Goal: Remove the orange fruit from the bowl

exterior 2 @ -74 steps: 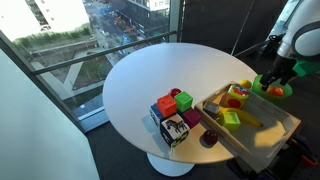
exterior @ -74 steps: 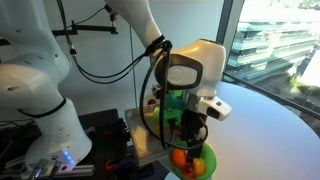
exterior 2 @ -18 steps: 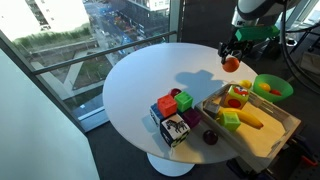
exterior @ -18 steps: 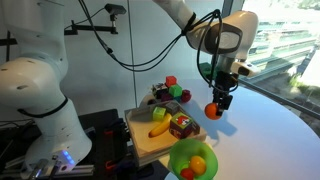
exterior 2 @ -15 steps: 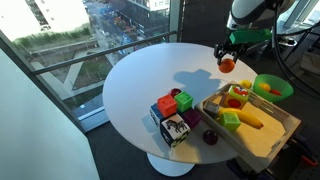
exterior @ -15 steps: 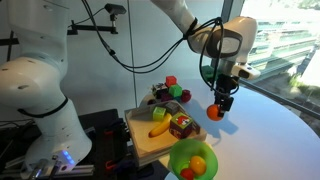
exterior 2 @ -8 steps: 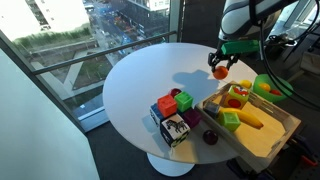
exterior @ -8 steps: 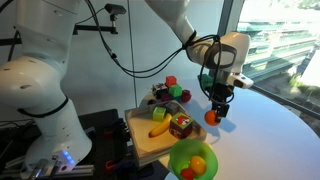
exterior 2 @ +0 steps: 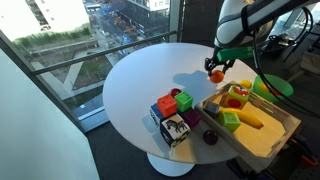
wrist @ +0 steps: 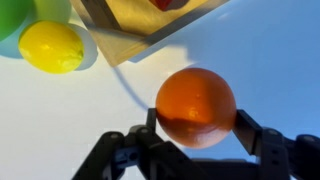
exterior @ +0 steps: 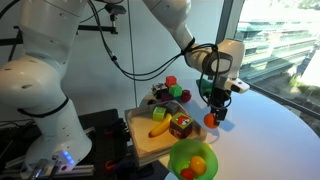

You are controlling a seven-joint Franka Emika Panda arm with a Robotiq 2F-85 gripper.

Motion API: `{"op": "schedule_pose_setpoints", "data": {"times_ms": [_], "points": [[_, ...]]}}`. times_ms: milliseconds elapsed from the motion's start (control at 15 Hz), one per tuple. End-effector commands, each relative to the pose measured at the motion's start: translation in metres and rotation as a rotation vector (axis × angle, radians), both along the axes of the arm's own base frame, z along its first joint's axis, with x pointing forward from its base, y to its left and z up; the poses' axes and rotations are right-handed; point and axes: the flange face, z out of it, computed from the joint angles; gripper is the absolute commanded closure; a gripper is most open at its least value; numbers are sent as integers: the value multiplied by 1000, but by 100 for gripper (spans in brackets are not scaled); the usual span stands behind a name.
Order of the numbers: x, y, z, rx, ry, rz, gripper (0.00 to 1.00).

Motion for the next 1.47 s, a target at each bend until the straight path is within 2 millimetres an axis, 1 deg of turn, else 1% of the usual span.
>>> {"op": "schedule_pose_setpoints", "data": {"times_ms": [0, 200, 333, 400, 467, 1000, 1200, 1400], "points": [[1, 0, -2, -12, -3, -9, 48], [-1, -1, -5, -10, 8, -6, 48], [-2, -1, -6, -9, 14, -6, 15], [-2, -1, -6, -8, 16, -6, 6], [-2, -1, -6, -6, 18, -6, 0], [-6, -1, 1, 10, 33, 2, 0], [-11, 0, 8, 25, 59, 12, 0], [-18, 2, 20, 42, 98, 34, 0]]}}
